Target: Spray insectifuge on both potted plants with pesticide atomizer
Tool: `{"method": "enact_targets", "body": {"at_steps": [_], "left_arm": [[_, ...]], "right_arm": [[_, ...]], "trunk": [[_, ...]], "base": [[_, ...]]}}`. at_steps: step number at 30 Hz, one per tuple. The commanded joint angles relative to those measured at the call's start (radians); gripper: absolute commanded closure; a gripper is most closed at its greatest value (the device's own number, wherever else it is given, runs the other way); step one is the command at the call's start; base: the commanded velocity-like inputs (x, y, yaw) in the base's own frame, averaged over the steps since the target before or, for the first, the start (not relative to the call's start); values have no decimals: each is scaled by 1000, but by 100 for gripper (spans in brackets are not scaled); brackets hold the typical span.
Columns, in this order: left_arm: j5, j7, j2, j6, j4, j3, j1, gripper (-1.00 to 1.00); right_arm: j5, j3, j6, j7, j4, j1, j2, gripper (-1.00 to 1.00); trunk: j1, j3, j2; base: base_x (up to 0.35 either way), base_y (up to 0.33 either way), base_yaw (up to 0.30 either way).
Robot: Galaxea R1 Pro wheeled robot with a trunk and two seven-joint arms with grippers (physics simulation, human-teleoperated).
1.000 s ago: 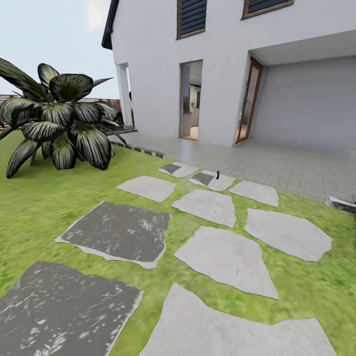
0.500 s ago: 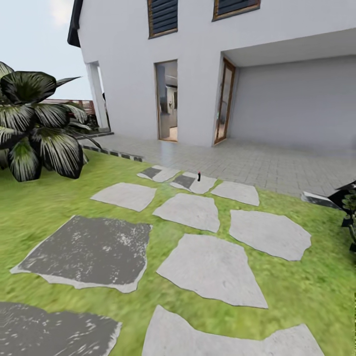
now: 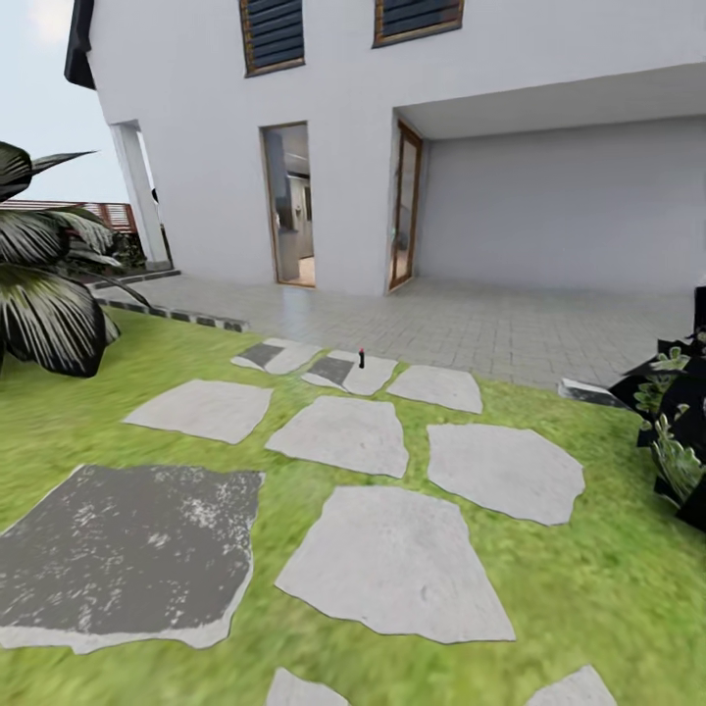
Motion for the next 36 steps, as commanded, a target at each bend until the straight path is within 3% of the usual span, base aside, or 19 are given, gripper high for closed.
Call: {"method": "enact_targets", "body": {"at_steps": [1, 36], "left_arm": [[1, 0, 0, -3, 1, 2, -1, -100], [-1, 0, 0, -3, 1, 2, -1, -100]], "right_arm": [[0, -1, -3, 0, 0, 0, 0, -100], [1, 1, -2, 0, 0, 0, 0, -100]], "trunk": [[0, -1, 0], [0, -1, 0]], "base": [[339, 0, -34], [339, 0, -2]]}}
